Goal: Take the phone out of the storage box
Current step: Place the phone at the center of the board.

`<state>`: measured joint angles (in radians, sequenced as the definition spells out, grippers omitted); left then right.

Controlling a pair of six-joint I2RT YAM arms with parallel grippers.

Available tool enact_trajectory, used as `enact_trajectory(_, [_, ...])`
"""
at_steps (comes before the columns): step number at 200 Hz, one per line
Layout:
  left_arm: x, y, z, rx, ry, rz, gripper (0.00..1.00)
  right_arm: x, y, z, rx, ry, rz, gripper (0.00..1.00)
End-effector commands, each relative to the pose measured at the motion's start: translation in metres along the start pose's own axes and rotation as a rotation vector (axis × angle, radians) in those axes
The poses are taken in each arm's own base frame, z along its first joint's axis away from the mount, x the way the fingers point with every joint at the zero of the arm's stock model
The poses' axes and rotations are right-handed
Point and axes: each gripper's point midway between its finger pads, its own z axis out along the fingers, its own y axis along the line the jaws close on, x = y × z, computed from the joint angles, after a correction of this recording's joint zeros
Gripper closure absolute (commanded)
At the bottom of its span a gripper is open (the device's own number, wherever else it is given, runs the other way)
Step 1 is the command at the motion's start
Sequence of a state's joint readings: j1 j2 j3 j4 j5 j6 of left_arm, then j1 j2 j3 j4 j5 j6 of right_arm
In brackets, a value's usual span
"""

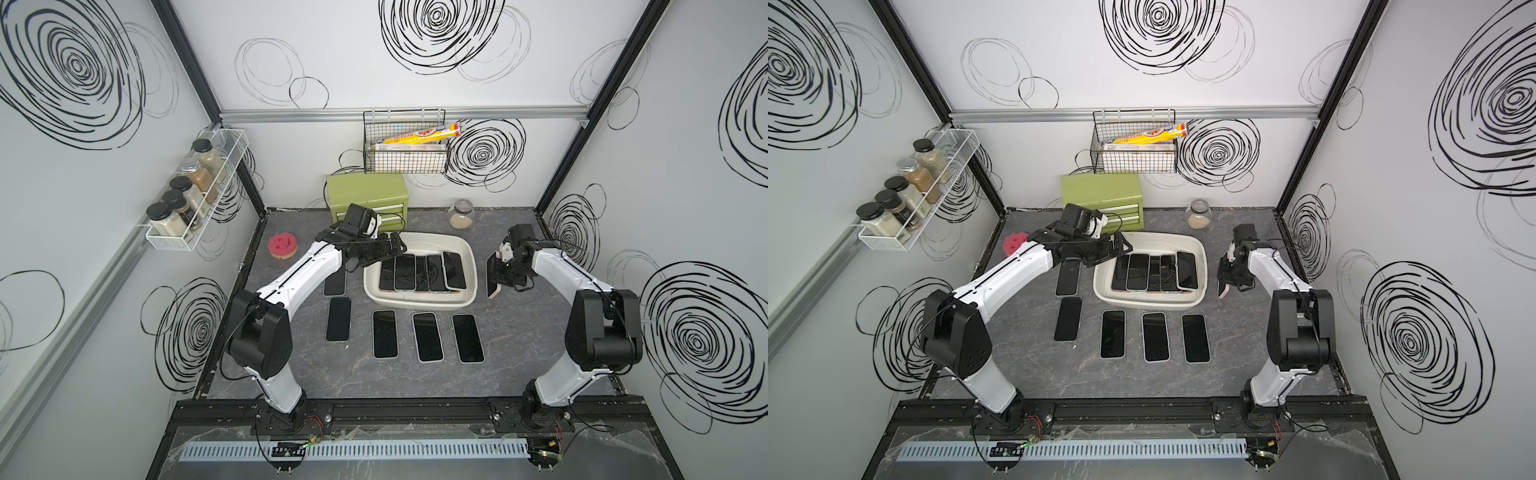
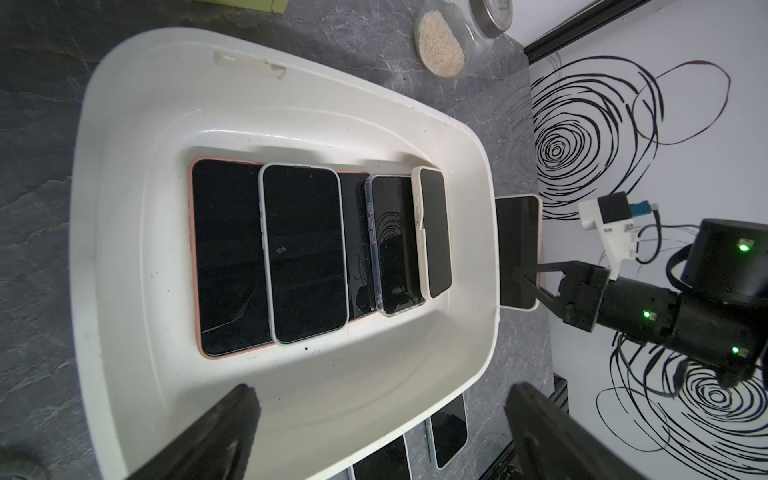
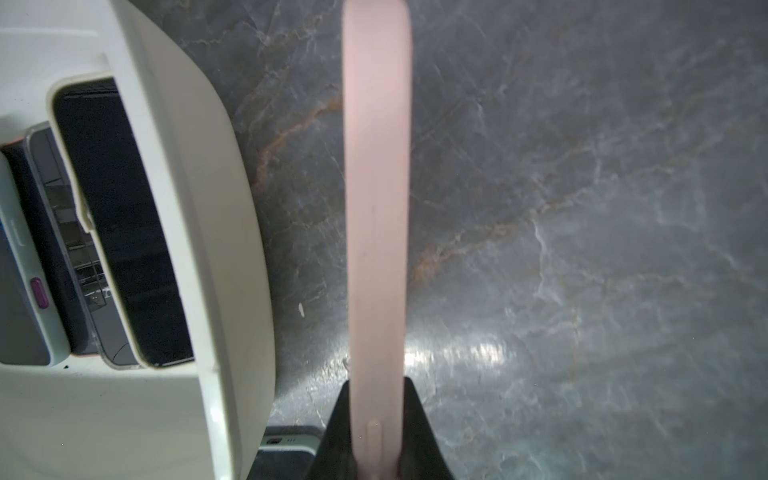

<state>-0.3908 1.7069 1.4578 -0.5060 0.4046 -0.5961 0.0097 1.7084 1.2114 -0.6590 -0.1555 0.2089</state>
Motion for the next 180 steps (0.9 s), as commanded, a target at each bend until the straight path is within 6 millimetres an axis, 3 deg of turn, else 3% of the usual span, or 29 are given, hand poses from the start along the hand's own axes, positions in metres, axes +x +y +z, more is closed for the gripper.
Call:
enact_trajectory(1, [-0.011, -0.001, -0.011, 0.002, -0.051, 0.039, 0.01, -0.026, 0.003, -0.002, -0.085, -0.071, -0.087, 1.0])
enact_trajectory(71, [-0.012, 0.008, -0.007, -0.043, -0.04, 0.033, 0.01, -0.035, 0.011, 0.036, -0.272, -0.015, -0.115, 1.0])
enact_trajectory(130, [-0.007, 0.014, -0.006, -0.063, -0.029, 0.03, 0.01, -0.02, 0.003, 0.077, -0.325, 0.068, -0.041, 1.0])
enact_trajectory(180, [-0.005, 0.017, -0.003, -0.066, -0.021, 0.025, 0.01, -0.016, 0.006, 0.099, -0.372, 0.105, -0.008, 1.0])
